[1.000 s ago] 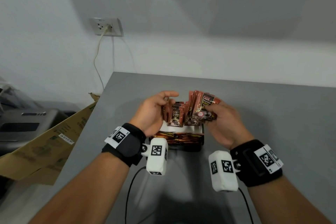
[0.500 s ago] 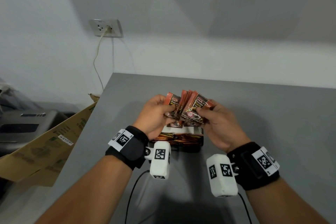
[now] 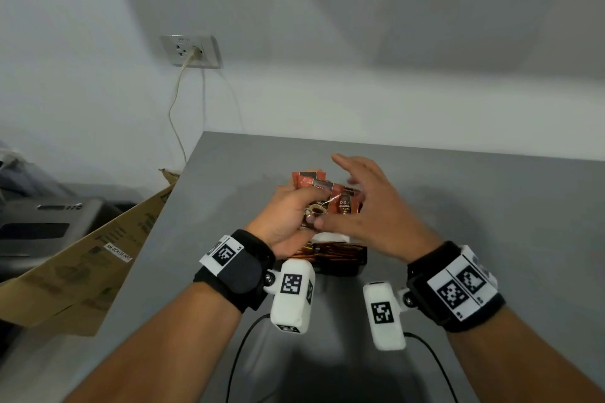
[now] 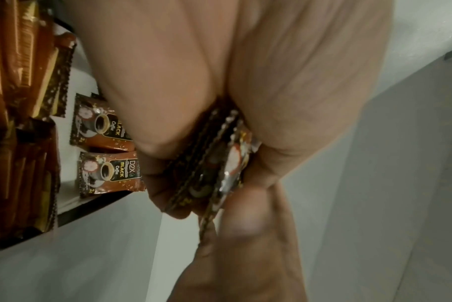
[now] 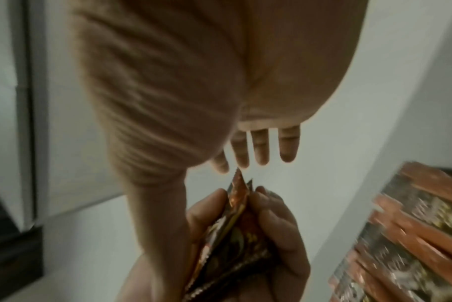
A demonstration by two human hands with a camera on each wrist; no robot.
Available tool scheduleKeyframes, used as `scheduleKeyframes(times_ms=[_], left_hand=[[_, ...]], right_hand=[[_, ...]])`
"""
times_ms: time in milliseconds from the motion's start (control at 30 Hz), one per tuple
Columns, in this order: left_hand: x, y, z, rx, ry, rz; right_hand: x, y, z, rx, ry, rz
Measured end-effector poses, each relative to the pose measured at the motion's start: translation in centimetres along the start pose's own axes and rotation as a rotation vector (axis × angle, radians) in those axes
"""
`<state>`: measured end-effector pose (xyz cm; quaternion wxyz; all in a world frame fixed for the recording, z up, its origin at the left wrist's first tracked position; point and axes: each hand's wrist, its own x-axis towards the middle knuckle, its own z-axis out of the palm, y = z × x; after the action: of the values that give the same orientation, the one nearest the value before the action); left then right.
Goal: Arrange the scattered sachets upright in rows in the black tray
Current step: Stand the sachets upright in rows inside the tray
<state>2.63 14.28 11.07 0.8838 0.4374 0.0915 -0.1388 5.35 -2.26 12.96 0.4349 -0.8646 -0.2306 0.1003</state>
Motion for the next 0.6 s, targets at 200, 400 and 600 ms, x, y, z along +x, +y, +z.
scheduleKeyframes(times_ms=[200, 400, 600], left_hand=[[-0.4, 0.0, 0.2, -0.075, -0.083, -0.089], [-0.6, 0.4, -0.1, -0.06, -0.06, -0.053], [-0.3, 2.3, -1.4, 0.108, 0.054, 0.14]], right_hand=[[1.4, -1.0, 0.8, -0.306, -0.188, -0.22], [2.1, -0.9, 1.5, -0.359, -0.207, -0.29], [3.0, -2.2, -0.8, -0.016, 0.006, -0.118]])
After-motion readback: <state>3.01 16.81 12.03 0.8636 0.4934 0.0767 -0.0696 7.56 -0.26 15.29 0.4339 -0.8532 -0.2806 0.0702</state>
